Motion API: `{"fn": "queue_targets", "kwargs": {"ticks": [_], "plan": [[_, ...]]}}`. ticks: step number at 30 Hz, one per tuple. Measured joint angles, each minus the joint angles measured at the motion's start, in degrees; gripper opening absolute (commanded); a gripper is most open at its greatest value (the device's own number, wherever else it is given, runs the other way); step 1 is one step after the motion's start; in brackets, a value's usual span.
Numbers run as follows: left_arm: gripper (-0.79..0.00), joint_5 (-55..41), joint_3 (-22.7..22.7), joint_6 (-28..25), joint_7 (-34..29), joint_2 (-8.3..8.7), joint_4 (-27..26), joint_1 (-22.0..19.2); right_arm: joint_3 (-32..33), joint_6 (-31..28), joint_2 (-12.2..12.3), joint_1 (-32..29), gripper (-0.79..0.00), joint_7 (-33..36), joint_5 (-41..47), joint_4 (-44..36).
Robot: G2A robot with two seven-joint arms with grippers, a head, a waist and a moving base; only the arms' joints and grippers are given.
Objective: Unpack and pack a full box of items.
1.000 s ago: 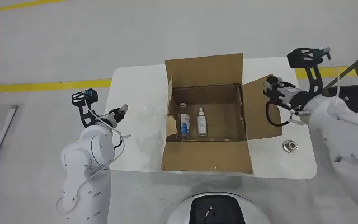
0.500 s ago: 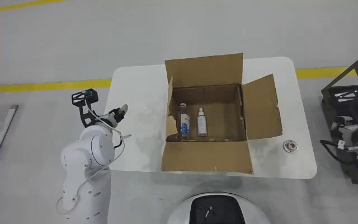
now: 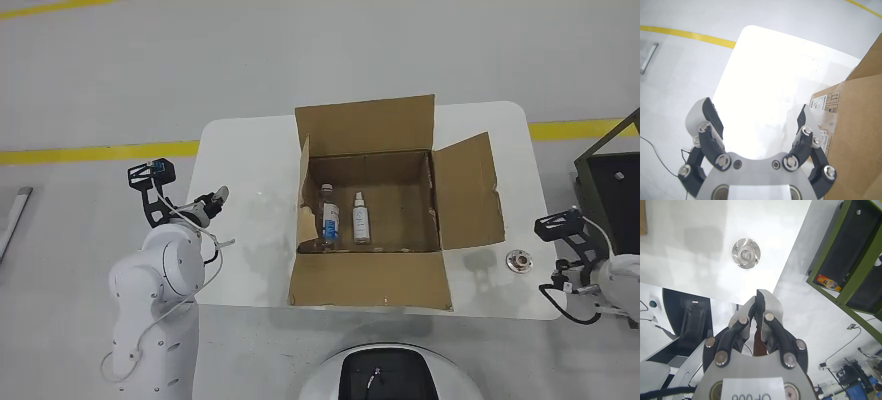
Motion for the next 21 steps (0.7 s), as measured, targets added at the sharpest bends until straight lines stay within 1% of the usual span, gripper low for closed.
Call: {"fn": "queue_targets", "kwargs": {"ticks": [5,8,15,16,17,18,19,20,21], "plan": [[0.000,0.00,0.00,0.00,0.00,0.00,0.00,0.00,-0.01,-0.02,-0.01,-0.04,0.000,-0.03,0.01,-0.02],[0.000,0.00,0.00,0.00,0.00,0.00,0.00,0.00,-1.61,-0.23,-0.12,-0.70,0.000,-2.68,-0.67,-0.27],[0.000,0.00,0.00,0.00,0.00,0.00,0.00,0.00,-5.12,0.16,-0.29,1.30,0.000,-5.32,-0.69,3.13],[0.000,0.00,0.00,0.00,0.00,0.00,0.00,0.00,-5.59,0.21,-0.32,1.69,-0.012,-5.52,-0.52,3.88],[0.000,0.00,0.00,0.00,0.00,0.00,0.00,0.00,-6.09,0.21,-0.34,2.12,-0.055,-5.70,-0.61,4.61],[0.000,0.00,0.00,0.00,0.00,0.00,0.00,0.00,-6.84,0.29,-0.37,2.73,-0.286,-6.03,-1.14,5.52],[0.000,0.00,0.00,0.00,0.00,0.00,0.00,0.00,-7.48,0.43,-0.40,3.19,-0.425,-6.18,-1.52,6.16],[0.000,0.00,0.00,0.00,0.00,0.00,0.00,0.00,-8.13,0.58,-0.44,3.68,-0.462,-6.27,-1.91,6.72],[0.000,0.00,0.00,0.00,0.00,0.00,0.00,0.00,-8.93,0.96,-0.50,4.36,-0.446,-6.36,-2.31,7.32]]}}
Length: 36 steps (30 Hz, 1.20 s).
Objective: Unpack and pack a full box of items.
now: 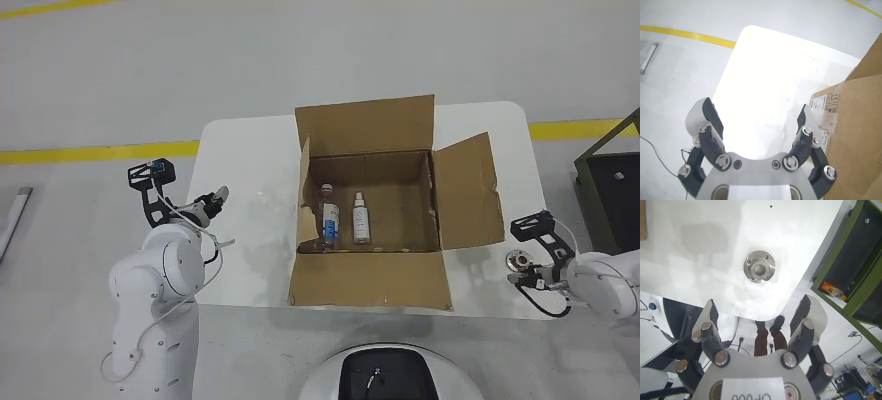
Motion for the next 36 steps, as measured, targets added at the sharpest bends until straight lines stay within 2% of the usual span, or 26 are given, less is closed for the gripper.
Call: {"fn": "queue_targets", "kwargs": {"ticks": [19,30,36], "plan": [[0.000,0.00,0.00,0.00,0.00,0.00,0.00,0.00,-4.53,2.20,-0.40,6.06,-0.434,0.36,-2.07,6.55],[0.000,0.00,0.00,0.00,0.00,0.00,0.00,0.00,-5.76,3.33,-0.71,7.77,-0.486,-0.91,-1.40,9.97],[0.000,0.00,0.00,0.00,0.00,0.00,0.00,0.00,-5.99,3.46,-0.78,8.41,-0.480,-0.95,-1.10,10.55]]}}
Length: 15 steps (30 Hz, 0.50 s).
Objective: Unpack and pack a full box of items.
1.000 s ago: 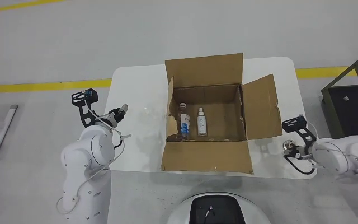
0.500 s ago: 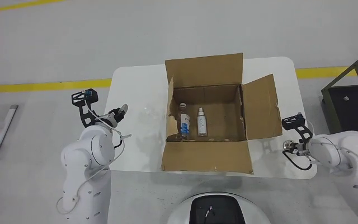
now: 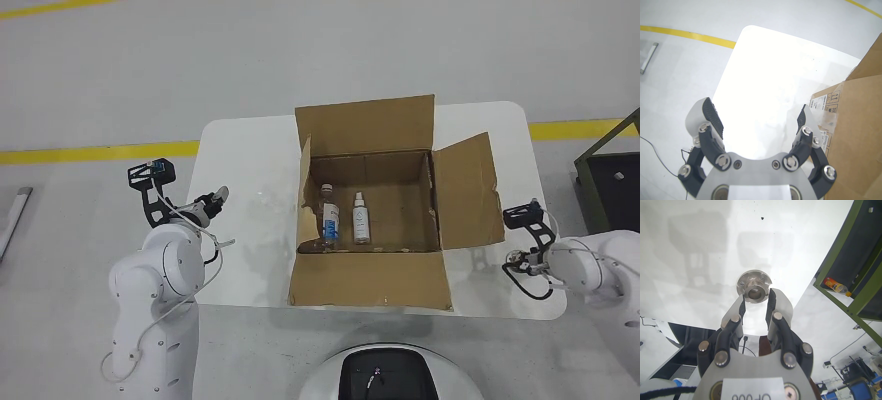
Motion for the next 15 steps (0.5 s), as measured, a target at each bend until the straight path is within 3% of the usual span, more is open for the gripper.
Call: {"fn": "queue_targets", "kwargs": {"ticks": [15], "plan": [[0.000,0.00,0.00,0.00,0.00,0.00,0.00,0.00,-1.18,0.23,-0.19,1.21,-0.456,-0.39,-0.10,2.33]]}}
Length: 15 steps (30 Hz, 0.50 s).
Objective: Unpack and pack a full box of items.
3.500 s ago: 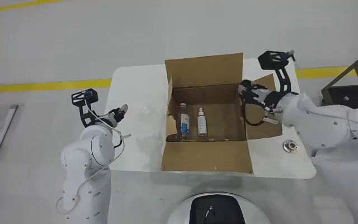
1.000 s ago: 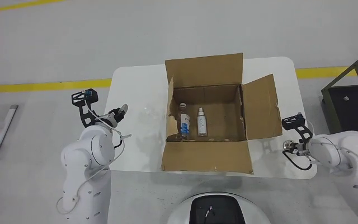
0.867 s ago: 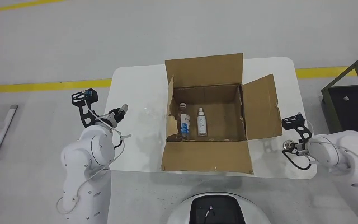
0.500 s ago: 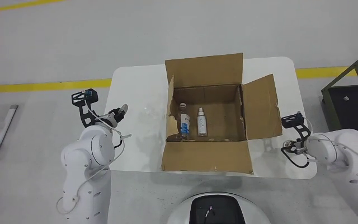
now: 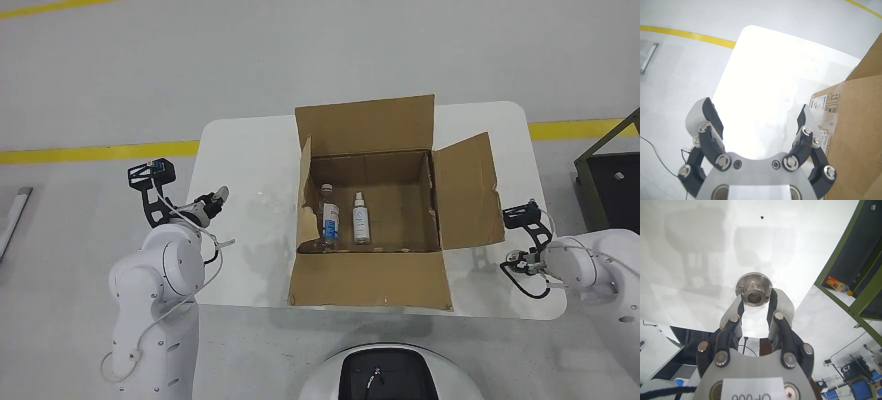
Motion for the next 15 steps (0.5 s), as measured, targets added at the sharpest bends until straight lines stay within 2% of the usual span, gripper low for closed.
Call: {"fn": "queue_targets", "kwargs": {"ticks": [5,10,12,15], "plan": [[0.000,0.00,0.00,0.00,0.00,0.00,0.00,0.00,-0.29,0.05,-0.07,0.35,-0.480,-0.23,0.12,0.72],[0.000,0.00,0.00,0.00,0.00,0.00,0.00,0.00,-0.47,0.17,-0.11,0.60,-0.594,-0.37,0.02,1.11],[0.000,0.00,0.00,0.00,0.00,0.00,0.00,0.00,-0.52,0.19,-0.12,0.66,-0.785,-0.44,-0.01,1.23],[0.000,0.00,0.00,0.00,0.00,0.00,0.00,0.00,-0.46,0.26,-0.13,0.74,-0.785,-0.54,-0.13,1.30]]}}
